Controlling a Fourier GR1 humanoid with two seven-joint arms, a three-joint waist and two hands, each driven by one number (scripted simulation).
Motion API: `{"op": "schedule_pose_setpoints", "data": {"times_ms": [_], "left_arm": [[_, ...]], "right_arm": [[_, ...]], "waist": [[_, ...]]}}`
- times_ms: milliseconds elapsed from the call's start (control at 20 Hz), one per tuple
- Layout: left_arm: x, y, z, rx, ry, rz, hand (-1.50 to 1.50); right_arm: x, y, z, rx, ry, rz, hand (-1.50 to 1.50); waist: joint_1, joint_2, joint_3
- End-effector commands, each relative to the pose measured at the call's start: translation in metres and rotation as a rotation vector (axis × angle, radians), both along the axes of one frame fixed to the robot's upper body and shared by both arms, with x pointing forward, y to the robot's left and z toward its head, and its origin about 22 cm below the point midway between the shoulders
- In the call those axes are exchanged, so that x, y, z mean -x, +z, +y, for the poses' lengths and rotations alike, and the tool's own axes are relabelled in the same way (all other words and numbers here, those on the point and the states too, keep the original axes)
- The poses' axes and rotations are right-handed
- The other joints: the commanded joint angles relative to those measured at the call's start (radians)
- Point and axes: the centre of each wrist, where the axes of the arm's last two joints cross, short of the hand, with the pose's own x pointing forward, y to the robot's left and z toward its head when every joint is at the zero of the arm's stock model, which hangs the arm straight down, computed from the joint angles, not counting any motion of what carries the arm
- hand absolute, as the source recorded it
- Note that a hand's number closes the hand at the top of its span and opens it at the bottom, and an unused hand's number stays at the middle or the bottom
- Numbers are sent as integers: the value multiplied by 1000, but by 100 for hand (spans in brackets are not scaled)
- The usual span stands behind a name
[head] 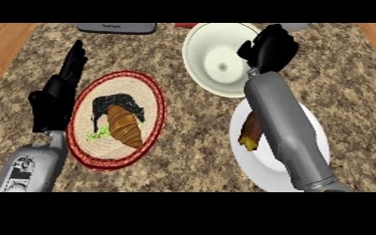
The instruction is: Pick the tomato from the plate and place it in the bowl
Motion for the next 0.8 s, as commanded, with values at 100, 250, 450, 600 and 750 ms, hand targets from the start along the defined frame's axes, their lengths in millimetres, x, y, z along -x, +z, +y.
{"op": "schedule_pose_setpoints", "data": {"times_ms": [100,250,450,600,750], "left_arm": [[-1,1,0,6,13,10,0],[0,7,-8,-17,-11,-6,0],[0,-5,2,-22,9,5,0],[9,-3,3,2,23,13,0],[8,-17,-1,2,28,24,0]], "right_arm": [[-4,-27,-18,-272,-49,-75,-150],[-6,-30,-18,-310,3,-156,-150],[-9,-28,-18,-294,57,-271,-150],[-7,-36,-18,-323,50,-314,-150],[-6,-24,-12,-384,65,-368,-150]], "waist": [[0,3,2],[8,5,3],[-7,2,1],[-10,-6,1],[-30,-14,0]]}}
